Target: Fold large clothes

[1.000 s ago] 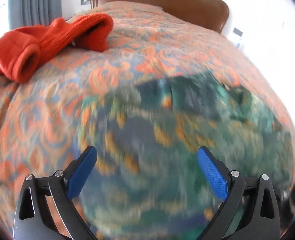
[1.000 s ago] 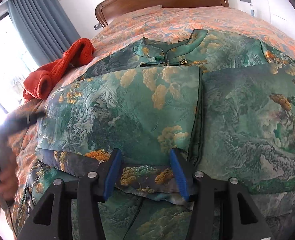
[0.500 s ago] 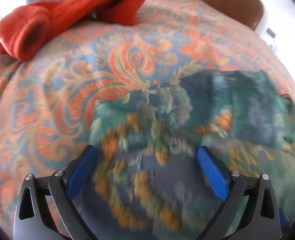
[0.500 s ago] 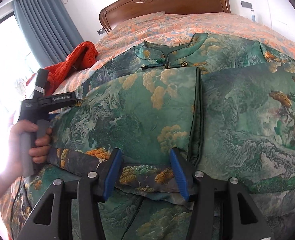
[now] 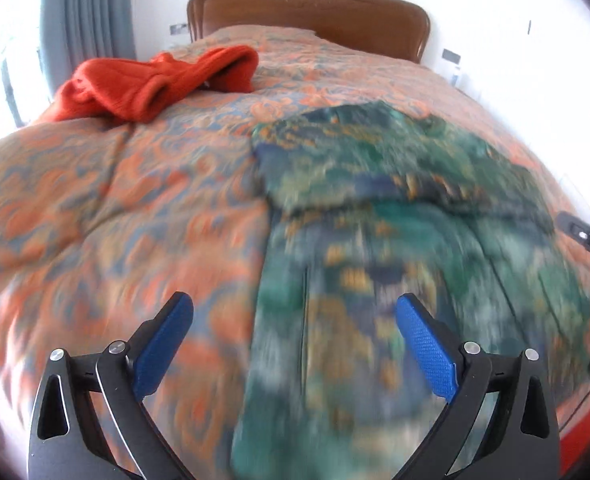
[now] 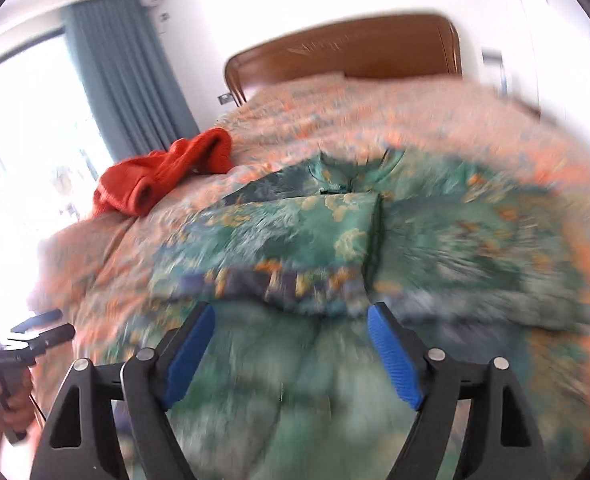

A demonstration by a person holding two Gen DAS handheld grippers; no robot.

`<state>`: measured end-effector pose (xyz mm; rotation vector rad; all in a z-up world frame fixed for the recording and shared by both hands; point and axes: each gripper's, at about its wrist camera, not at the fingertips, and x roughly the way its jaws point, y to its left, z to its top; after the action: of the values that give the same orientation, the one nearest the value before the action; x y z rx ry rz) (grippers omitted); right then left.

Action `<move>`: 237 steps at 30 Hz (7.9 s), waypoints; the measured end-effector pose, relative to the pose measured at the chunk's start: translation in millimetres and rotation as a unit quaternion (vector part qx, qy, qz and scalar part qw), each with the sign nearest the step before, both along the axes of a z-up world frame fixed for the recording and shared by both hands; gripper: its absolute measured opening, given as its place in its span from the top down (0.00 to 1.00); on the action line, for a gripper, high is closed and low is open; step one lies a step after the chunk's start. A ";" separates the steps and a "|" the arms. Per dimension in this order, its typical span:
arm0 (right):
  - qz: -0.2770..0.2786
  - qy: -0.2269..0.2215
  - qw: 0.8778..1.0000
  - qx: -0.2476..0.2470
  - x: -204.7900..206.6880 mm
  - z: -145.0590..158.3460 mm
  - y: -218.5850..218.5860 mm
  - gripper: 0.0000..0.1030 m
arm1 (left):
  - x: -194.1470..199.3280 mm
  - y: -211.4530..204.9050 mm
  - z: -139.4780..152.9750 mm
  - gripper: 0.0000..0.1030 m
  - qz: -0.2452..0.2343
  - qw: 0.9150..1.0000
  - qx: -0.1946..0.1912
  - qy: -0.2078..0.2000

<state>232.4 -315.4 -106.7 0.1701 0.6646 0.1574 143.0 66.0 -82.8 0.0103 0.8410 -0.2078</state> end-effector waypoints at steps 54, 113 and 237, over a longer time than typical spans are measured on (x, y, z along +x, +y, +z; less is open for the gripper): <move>-0.055 0.207 0.970 0.112 -175.5 -42.5 -147.0 0.84 | -13.7 38.4 -48.6 0.89 -0.071 0.971 -0.138 0.183; -0.022 0.138 0.952 0.273 -65.1 71.4 -247.2 0.90 | 256.5 -37.8 74.5 0.91 -0.098 0.957 -0.256 0.097; -0.239 0.033 0.971 -0.007 -36.7 -56.2 -213.2 0.32 | 341.6 -214.1 1.1 0.05 -0.091 0.995 -0.002 -0.036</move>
<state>195.7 -528.6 -162.8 0.3180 0.6740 -0.3167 484.7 -148.1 -81.7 0.0907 0.7687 -0.3777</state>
